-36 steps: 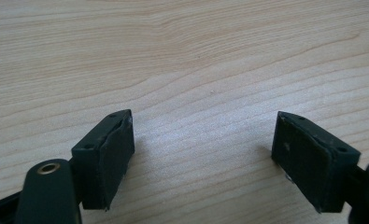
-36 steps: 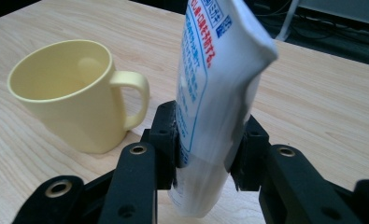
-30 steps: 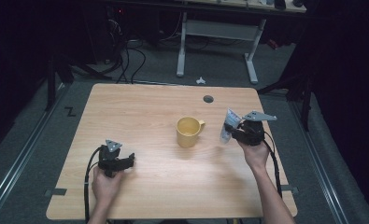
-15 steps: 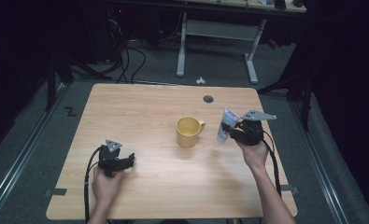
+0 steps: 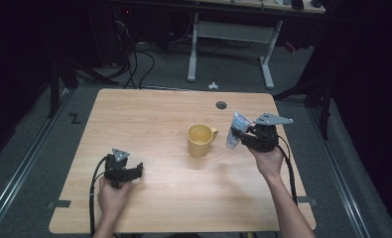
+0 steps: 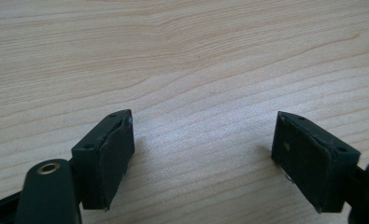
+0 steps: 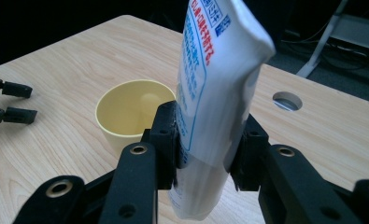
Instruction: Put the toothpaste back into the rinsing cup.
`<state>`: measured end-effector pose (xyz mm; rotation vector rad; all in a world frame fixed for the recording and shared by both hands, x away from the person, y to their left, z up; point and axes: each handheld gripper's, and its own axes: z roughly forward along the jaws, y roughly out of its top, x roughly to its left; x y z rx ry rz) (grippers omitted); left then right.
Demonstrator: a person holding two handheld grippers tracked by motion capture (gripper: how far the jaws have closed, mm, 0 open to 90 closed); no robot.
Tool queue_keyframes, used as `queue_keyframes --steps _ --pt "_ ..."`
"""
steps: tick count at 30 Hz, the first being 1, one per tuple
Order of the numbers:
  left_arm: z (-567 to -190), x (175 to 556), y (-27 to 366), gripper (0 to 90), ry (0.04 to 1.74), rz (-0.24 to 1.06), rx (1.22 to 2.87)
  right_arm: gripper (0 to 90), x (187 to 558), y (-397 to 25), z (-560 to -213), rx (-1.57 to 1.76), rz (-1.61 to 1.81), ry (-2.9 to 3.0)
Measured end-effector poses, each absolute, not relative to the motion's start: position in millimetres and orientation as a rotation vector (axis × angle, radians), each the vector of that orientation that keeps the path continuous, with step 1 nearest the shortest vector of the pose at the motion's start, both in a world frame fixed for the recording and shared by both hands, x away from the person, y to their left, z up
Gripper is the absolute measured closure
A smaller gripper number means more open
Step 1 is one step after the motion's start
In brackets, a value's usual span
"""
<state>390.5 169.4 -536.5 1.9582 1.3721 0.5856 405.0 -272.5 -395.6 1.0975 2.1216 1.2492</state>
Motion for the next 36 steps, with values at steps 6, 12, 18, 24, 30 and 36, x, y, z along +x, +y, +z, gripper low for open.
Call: queue_keyframes --steps 6,12,18,24,30,36 --pt "-536.5 390.6 169.5 21.6 1.372 0.586 1.958 67.0 405.2 -268.5 -390.4 1.084 1.276 2.122" --pt "-536.5 390.5 169.5 21.6 1.372 0.585 1.959 67.0 404.7 -265.1 -383.2 1.059 1.280 2.126" --pt "-536.5 390.5 169.5 21.5 1.372 0.585 1.959 67.1 404.5 -260.1 -376.8 1.040 1.310 2.129" --pt "-536.5 390.5 169.4 21.5 1.371 0.585 1.959 67.0 405.6 -254.7 -371.3 1.013 1.316 2.135" --pt "-536.5 390.5 169.4 21.5 1.371 0.585 1.959 67.1 405.8 -247.7 -363.0 0.990 1.321 2.144" --pt "-536.5 390.5 169.5 21.5 1.371 0.585 1.959 67.0 407.3 -244.1 -360.0 0.980 1.343 2.146"
